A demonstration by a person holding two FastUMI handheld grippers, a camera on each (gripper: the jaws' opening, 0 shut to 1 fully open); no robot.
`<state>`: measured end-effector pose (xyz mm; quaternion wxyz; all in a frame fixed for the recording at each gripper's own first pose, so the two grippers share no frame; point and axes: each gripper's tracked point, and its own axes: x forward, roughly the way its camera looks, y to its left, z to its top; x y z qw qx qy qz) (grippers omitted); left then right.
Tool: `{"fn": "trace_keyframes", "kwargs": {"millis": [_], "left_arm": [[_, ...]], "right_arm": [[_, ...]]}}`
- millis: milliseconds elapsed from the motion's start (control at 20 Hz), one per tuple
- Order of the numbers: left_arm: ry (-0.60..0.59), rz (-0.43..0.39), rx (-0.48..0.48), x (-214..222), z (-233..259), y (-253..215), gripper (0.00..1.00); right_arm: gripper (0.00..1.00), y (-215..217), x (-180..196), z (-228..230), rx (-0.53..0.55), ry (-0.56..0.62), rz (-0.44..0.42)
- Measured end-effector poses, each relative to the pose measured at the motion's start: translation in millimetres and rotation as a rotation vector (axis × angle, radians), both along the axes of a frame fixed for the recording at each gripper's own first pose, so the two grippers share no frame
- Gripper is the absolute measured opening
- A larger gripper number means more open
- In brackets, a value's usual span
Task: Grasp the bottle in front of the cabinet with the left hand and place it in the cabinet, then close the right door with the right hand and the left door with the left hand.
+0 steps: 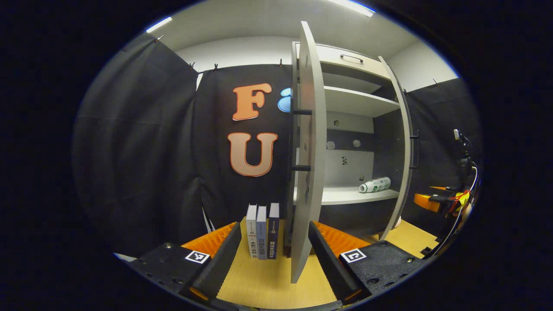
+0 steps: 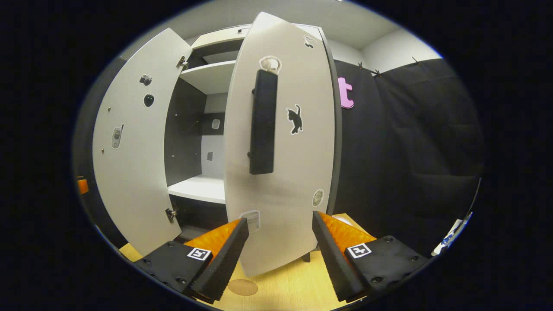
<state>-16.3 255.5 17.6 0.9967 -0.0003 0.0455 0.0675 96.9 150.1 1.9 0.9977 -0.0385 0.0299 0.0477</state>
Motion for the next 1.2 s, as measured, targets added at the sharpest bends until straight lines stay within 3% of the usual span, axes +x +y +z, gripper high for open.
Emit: {"fn": "trace_keyframes", "kwargs": {"millis": [100, 200, 300, 400, 450, 750, 850, 900, 950, 1000, 1100, 1150, 1200], "left_arm": [[0.004, 0.025, 0.006, -2, -2, 15, 0.95], [0.004, 0.048, 0.005, -1, -5, 28, 0.95], [0.012, 0.049, -0.002, 6, -10, 32, 0.95], [0.014, 0.035, -0.010, 15, -14, 32, 0.93], [0.013, 0.026, -0.013, 21, -15, 30, 0.93], [0.023, 0.002, -0.023, 62, -26, 21, 0.95], [0.027, -0.010, -0.025, 69, -27, 13, 0.95], [0.029, 0.003, -0.010, 71, -27, 14, 0.95], [0.029, 0.011, 0.014, 72, -26, 15, 0.91], [0.027, 0.017, 0.030, 72, -25, 16, 0.93], [0.030, 0.024, -0.002, 74, -30, 13, 0.92], [0.032, 0.010, -0.014, 75, -30, 8, 0.94], [0.038, -0.008, -0.015, 77, -31, 0, 0.94]], "right_arm": [[1.00, -2, -9, 3, 0.006, -0.003, -0.010], [0.94, -8, -18, 9, 0.015, -0.010, -0.028], [0.94, -19, -30, 15, 0.024, -0.014, -0.049], [0.98, -31, -42, 21, 0.025, -0.015, -0.069], [0.94, -36, -47, 24, 0.022, -0.018, -0.078], [0.94, -81, -84, 38, 0.005, -0.039, -0.154], [0.98, -100, -95, 43, -0.003, -0.051, -0.188], [0.94, -109, -99, 45, -0.004, -0.056, -0.201], [0.94, -114, -102, 47, -0.005, -0.060, -0.210], [0.94, -120, -105, 49, -0.005, -0.063, -0.217], [0.98, -128, -110, 52, -0.002, -0.072, -0.227], [0.94, -132, -112, 53, -0.001, -0.073, -0.230], [0.98, -134, -111, 51, 0.001, -0.070, -0.232]]}}
